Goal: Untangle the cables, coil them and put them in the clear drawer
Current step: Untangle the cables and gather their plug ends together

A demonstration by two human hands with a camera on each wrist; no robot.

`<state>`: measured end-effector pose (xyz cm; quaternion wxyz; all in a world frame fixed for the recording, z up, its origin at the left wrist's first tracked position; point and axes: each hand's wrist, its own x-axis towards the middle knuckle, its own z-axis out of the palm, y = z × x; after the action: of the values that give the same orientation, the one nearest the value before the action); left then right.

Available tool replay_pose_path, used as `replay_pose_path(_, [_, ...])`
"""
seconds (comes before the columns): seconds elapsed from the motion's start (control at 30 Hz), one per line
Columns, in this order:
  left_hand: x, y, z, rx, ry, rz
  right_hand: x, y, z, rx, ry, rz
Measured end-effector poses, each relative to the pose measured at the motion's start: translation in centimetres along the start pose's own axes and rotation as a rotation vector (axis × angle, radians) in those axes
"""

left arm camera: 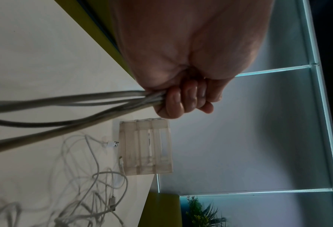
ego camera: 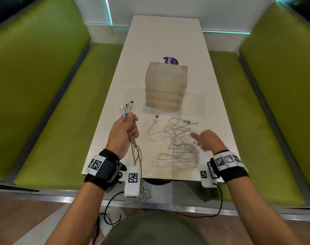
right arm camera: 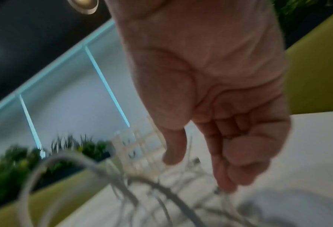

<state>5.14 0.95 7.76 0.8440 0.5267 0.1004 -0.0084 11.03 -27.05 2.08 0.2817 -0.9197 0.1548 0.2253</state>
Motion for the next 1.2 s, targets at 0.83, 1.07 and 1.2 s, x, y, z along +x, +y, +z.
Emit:
replay_pose_path(0.83, [0.3, -2.0, 3.2, -0.003, 0.029, 0.053, -7.6, -10.1, 2.4, 0.765, 0.081, -0.764])
replay_pose_path(1.07, [-0.1, -2.5, 3.4, -0.009, -0.027, 0.023, -7.4, -10.7, 4.1, 0.825, -0.012, -0.704])
replay_pose_path(1.2, [-0.1, -2.4, 3.0, -0.015, 0.001, 0.044, -7.2, -10.4, 3.5, 0.676, -0.117, -0.692])
